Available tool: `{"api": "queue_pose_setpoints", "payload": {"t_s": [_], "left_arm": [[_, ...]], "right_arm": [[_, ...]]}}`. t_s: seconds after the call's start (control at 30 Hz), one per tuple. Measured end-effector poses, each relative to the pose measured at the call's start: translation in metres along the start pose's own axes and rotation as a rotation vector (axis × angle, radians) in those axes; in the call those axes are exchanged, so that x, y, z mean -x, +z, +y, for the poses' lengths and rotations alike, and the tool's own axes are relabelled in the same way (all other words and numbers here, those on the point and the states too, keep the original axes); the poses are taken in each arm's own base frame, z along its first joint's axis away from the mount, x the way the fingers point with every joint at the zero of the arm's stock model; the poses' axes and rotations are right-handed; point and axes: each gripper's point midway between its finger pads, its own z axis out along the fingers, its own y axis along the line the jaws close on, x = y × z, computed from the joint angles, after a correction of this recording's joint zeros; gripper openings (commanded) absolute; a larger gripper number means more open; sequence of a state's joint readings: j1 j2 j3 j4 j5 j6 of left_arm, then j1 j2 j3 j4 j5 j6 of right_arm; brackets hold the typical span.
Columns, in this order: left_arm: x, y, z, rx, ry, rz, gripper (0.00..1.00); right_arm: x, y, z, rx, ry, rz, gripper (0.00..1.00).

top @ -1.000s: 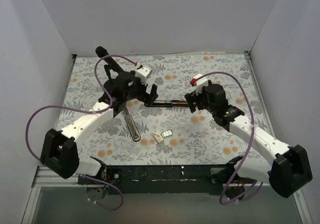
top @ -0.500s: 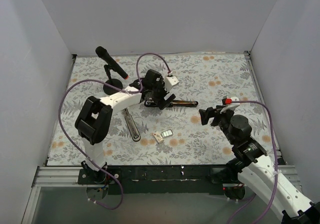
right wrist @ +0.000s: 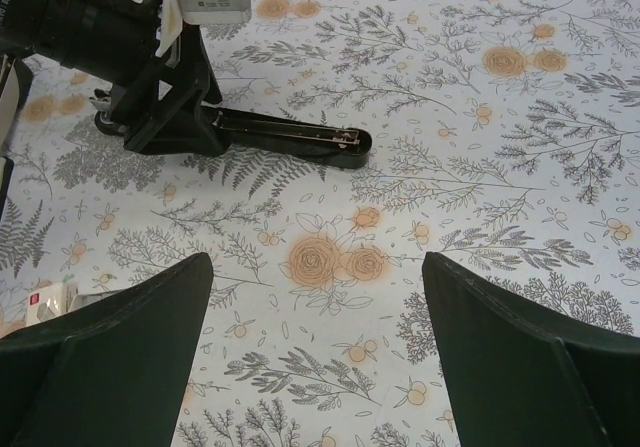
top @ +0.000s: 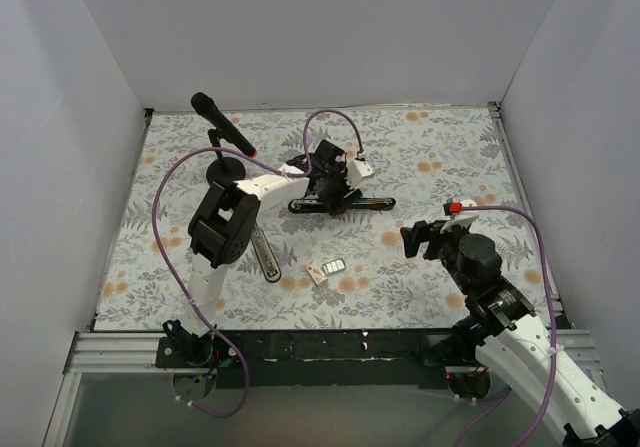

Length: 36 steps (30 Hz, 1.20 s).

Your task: Load the staples into the stapler

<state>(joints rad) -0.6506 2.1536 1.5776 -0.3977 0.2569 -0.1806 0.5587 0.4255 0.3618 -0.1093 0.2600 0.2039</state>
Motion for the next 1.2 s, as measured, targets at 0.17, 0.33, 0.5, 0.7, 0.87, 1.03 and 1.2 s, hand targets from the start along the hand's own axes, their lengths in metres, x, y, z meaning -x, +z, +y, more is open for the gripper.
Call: {"api": "queue_pose_setpoints", "payload": {"t_s": [0.17,0.33,0.5,0.7,0.87,1.03,1.2], "left_arm": [[0.0,0.001,-0.004,-0.007,-0.017,0.013,0.34],[0.003,-0.004,-0.004,0.029,-0.125,-0.012,0.12],[-0.013,-0.02,-0.002,0.154,-0.365,0.021,0.0],[-0.038,-0.039,0.01,0.383,-0.661,0.046,0.0],[-0.057,-0.053,0.018,0.548,-0.878,0.053,0.0],[-0.075,-0.067,0.018,0.68,-1.047,0.075,0.0],[-0.091,-0.08,0.014,0.764,-1.143,0.093,0.0]], "right_arm": [[-0.001,0.0,0.0,-0.001,-0.001,0.004,0.94],[-0.001,0.0,0.0,0.0,-0.001,0.004,0.93],[-0.006,0.001,-0.001,-0.002,-0.002,0.013,0.93],[-0.006,0.0,-0.001,-0.001,0.0,0.01,0.93],[-0.002,-0.002,0.0,0.004,0.004,-0.008,0.94],[-0.003,-0.002,0.001,0.011,0.006,-0.006,0.93],[-0.006,-0.001,0.004,0.026,0.01,0.007,0.93]]}}
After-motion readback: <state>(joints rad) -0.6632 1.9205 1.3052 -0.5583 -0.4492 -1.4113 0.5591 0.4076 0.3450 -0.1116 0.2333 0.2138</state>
